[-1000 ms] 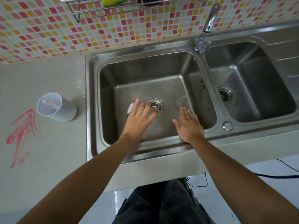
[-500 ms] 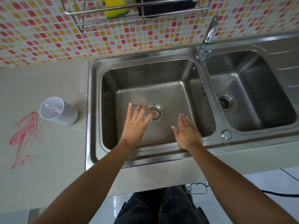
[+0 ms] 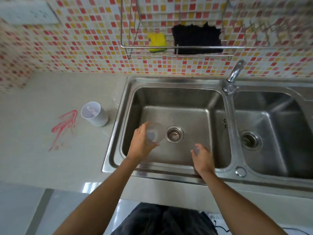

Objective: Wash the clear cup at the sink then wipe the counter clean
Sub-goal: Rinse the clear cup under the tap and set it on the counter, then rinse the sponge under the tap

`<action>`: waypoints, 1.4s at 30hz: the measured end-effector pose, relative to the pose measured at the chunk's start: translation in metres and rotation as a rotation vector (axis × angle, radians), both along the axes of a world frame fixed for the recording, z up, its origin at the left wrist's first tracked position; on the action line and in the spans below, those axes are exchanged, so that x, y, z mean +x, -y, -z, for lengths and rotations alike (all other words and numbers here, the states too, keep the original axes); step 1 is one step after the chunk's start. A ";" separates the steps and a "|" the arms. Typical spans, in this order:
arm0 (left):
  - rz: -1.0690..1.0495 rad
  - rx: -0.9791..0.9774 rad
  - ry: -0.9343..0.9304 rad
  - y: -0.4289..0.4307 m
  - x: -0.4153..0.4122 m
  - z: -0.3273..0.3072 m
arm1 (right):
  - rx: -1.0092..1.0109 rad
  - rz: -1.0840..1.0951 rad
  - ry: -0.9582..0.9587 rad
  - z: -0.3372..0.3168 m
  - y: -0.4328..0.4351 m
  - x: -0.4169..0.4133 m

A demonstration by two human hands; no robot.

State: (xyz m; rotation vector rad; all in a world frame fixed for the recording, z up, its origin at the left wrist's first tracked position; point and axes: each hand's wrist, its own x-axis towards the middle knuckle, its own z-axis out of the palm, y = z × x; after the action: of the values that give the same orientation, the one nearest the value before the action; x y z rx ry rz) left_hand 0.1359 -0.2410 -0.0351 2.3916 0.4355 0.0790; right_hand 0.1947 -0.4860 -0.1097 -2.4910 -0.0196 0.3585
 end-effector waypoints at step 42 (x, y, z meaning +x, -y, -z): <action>-0.197 -0.285 0.079 -0.253 -0.115 -0.026 | 0.396 -0.362 0.056 -0.083 -0.337 -0.019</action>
State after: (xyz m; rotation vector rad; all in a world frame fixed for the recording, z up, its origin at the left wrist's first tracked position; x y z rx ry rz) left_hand 0.0214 0.0119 -0.0091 2.0544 0.6020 0.1874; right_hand 0.1762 -0.1490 -0.0264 -2.0963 -0.5197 0.3900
